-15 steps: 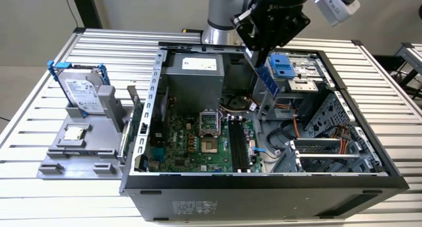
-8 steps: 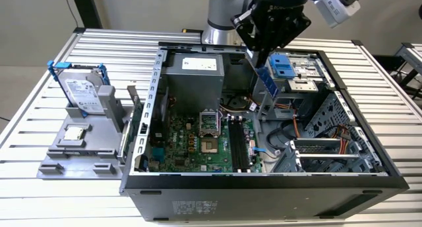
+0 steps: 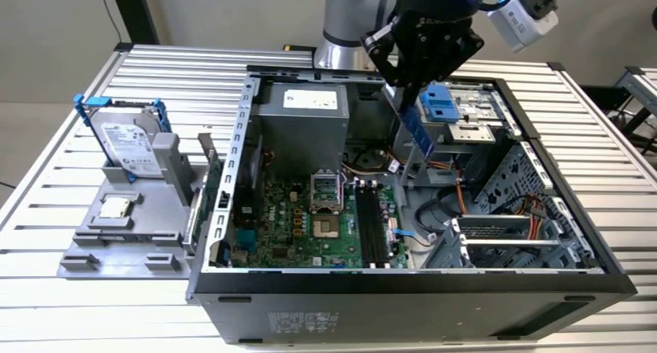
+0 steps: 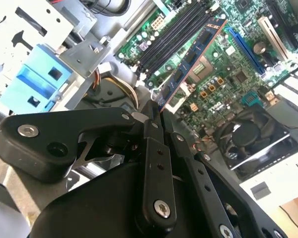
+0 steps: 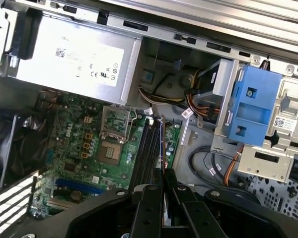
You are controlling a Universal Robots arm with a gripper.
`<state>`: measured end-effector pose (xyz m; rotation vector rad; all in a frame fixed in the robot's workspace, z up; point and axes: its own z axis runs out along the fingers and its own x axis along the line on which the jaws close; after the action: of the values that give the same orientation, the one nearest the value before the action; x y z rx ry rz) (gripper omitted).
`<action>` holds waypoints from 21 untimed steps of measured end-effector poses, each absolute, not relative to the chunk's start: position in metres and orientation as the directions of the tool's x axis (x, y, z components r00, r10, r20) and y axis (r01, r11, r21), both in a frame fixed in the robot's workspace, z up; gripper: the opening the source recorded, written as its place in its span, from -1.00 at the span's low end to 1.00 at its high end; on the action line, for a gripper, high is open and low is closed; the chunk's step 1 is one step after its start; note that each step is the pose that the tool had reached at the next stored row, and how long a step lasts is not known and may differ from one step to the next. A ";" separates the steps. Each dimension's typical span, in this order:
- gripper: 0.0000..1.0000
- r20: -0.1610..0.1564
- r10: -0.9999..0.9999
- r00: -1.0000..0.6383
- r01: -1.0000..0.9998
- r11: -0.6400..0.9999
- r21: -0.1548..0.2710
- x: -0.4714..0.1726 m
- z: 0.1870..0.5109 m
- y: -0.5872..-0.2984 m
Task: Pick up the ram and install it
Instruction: 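Insert the ram into the slot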
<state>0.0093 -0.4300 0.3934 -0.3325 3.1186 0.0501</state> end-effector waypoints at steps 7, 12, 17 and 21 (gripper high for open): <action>-1.00 -0.012 -0.162 -0.987 -0.163 0.986 0.030 0.010 0.390 -0.430; -1.00 -0.012 -0.159 -0.987 -0.159 0.987 0.030 0.012 0.386 -0.430; -1.00 -0.012 -0.137 -0.990 -0.138 0.990 0.030 0.014 0.378 -0.430; -1.00 -0.012 -0.115 -0.993 -0.115 0.993 0.030 0.015 0.372 -0.430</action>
<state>0.0152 -0.4301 0.3719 -0.1806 3.1262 0.0478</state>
